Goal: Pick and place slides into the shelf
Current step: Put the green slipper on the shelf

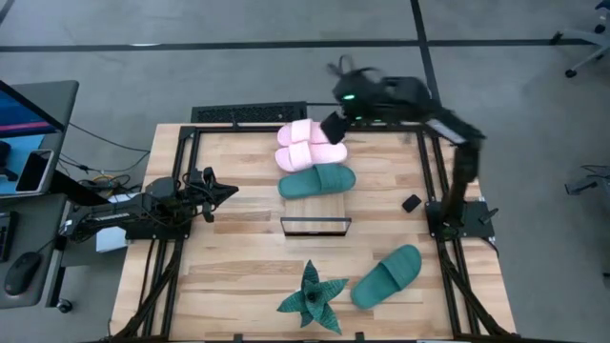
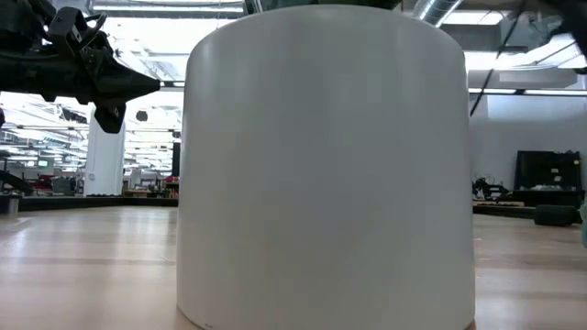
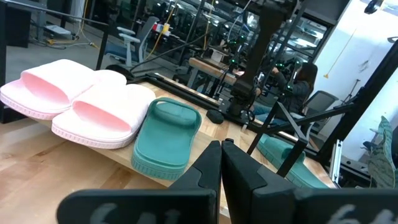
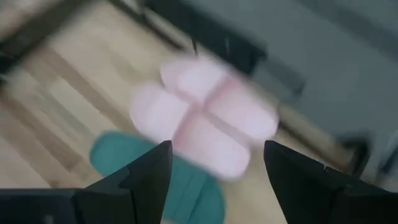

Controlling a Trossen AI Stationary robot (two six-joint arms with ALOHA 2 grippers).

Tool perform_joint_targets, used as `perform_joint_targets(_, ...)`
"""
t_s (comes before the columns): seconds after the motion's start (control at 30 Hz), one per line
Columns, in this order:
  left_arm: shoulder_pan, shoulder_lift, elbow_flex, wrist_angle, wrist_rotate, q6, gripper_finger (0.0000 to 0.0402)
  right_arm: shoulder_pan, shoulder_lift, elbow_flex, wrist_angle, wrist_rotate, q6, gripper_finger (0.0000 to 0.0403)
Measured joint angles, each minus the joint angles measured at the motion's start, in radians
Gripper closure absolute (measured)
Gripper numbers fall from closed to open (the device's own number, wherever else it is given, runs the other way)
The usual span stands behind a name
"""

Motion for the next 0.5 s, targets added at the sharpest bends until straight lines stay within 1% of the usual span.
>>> perform_joint_targets(0.07, 0.0, 0.0, 0.0, 0.0, 0.0, 0.0, 0.0401, 0.027, -0.065, 0.0, 0.067, 0.022, -0.113, 0.0159)
perform_joint_targets(0.13, 0.0, 0.0, 0.0, 0.0, 0.0, 0.0, 0.0401, 0.053, -0.131, -0.017, 0.139, 0.019, -0.227, 0.0159)
perform_joint_targets(0.17, 0.0, 0.0, 0.0, 0.0, 0.0, 0.0, 0.0401, 0.064, -0.16, -0.035, 0.17, 0.01, -0.28, 0.0159)
perform_joint_targets(0.23, 0.0, 0.0, 0.0, 0.0, 0.0, 0.0, 0.0401, 0.08, -0.22, -0.089, 0.235, -0.042, -0.369, 0.0159)
perform_joint_targets(0.37, 0.0, 0.0, 0.0, 0.0, 0.0, 0.0, 0.0401, 0.082, -0.357, -0.289, 0.319, -0.181, -0.49, 0.0159)
perform_joint_targets(0.5, 0.0, 0.0, 0.0, 0.0, 0.0, 0.0, 0.0401, 0.042, -0.545, -0.584, 0.421, -0.257, -0.533, 0.0159)
